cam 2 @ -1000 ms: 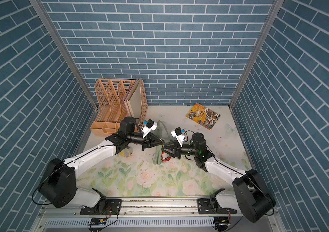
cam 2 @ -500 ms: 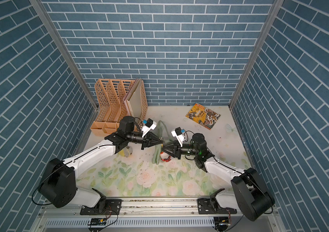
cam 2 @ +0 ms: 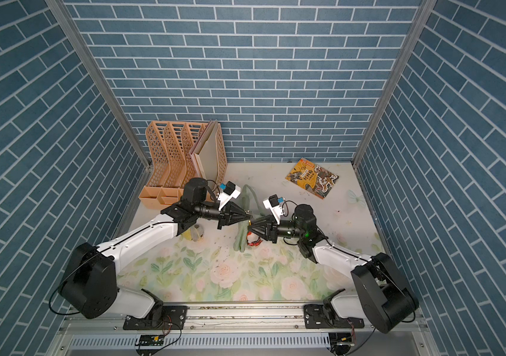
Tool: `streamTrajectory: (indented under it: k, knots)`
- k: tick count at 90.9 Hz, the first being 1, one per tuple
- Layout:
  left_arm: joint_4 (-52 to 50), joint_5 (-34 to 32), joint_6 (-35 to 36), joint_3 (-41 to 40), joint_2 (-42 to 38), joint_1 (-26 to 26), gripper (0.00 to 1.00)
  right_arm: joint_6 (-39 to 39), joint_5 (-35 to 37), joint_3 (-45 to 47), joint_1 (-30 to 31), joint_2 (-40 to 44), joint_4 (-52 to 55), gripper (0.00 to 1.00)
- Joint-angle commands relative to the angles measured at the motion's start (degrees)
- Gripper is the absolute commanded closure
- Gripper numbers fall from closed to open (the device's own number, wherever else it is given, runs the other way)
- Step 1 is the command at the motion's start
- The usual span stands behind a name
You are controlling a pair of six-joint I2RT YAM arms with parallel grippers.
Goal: Remove the decoration from the bag
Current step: Remove the decoration item from the bag.
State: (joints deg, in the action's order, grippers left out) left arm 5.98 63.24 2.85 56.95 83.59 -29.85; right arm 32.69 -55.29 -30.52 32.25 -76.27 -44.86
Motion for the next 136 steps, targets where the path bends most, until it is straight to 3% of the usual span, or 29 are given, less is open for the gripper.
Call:
streamTrajectory:
  k: [1, 33, 55, 71, 117, 136]
  knots:
    - [0.36, -0.1, 0.66, 0.09, -1.02, 0.62, 1.0, 1.3, 0.9, -0.63, 0.08, -0.24, -2.15, 0.7]
    - [-0.17, -1.7, 0.49, 0.0, -1.64, 0.62, 1.0, 2.94, 2.77, 0.19, 0.09, -0.45, -2.95, 0.8]
    - [2.97, -2.64, -1.99, -1.78, -1.99, 0.58, 0.79, 5.09, 7.12, 0.94, 0.02, -0.3, -1.6, 0.87]
    - [4.66, -3.21, -2.85, -2.72, -1.83, 0.62, 0.75, 6.68, 9.06, 0.78, 0.01, 0.48, -0.57, 0.9]
    - [4.98, -4.65, -3.19, -2.27, -1.38, 0.78, 0.94, 6.62, 11.39, -0.46, 0.09, 1.31, 5.9, 0.95]
    - [6.71, -4.96, -4.4, -3.01, -1.41, 0.76, 0.99, 11.47, 15.55, -0.58, 0.64, 3.35, 7.81, 0.96]
